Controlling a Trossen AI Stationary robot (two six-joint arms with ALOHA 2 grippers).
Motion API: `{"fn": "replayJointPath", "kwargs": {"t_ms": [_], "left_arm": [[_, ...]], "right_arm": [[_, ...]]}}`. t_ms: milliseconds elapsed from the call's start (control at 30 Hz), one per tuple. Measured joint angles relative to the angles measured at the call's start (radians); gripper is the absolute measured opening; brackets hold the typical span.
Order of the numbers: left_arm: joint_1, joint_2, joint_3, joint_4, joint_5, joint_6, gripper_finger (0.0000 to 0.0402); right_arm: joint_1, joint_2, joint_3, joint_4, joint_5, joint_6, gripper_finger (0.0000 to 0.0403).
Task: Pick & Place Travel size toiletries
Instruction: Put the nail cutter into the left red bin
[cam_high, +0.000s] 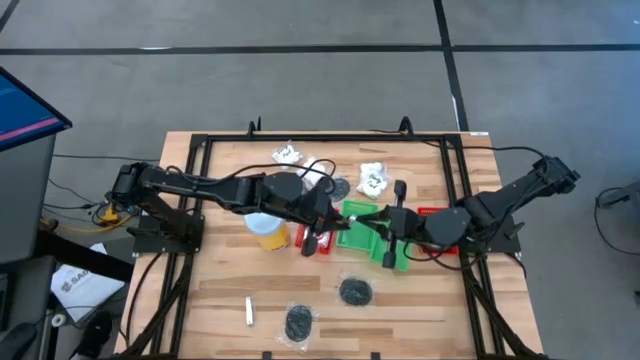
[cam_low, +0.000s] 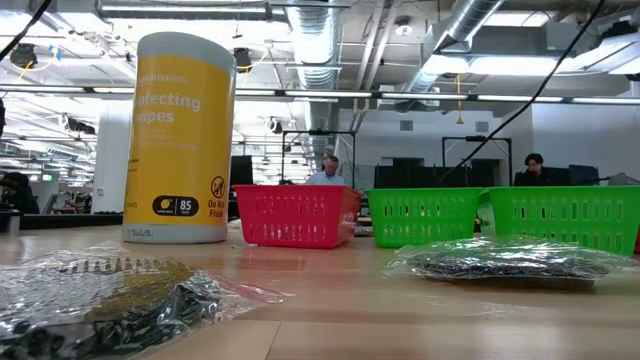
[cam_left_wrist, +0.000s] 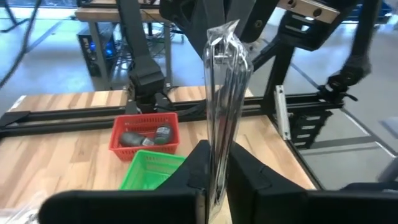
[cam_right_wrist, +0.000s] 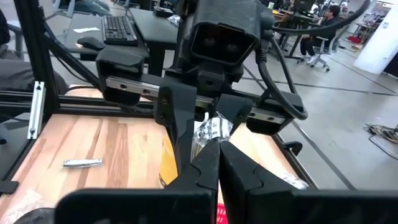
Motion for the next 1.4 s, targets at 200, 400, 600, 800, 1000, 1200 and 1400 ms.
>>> {"fn": "replayJointPath", "kwargs": {"t_ms": [200, 400, 600, 800, 1000, 1200, 1400], "left_arm": [[0.008, 0.000, 0.001, -0.029, -0.011, -0.006, 0.0016], [0.010, 0.000, 0.001, -0.111, -0.110, -0.023, 0.0016], [0.031, 0.000, 0.001, -0.228, -0.182, -0.045, 0.0016], [0.067, 0.007, 0.001, -0.341, -0.195, -0.081, 0.0016], [0.105, 0.030, -0.023, -0.368, -0.232, -0.085, 0.0016], [0.160, 0.057, -0.087, -0.365, -0.227, -0.119, 0.0016], [0.185, 0.118, -0.110, -0.373, -0.204, -0.144, 0.0017]], "right_arm": [[-0.001, 0.000, 0.000, -0.023, 0.004, 0.000, 0.0000], [0.001, -0.034, 0.000, -0.063, 0.050, 0.000, 0.0000], [0.003, -0.070, 0.000, -0.112, 0.052, 0.039, 0.0000], [0.003, -0.064, 0.000, -0.219, 0.049, 0.140, 0.0000], [0.010, -0.030, 0.000, -0.312, 0.013, 0.233, 0.0000], [0.045, -0.001, 0.000, -0.338, -0.004, 0.272, 0.0000], [0.063, 0.020, -0.002, -0.336, -0.005, 0.272, 0.0000]]}}
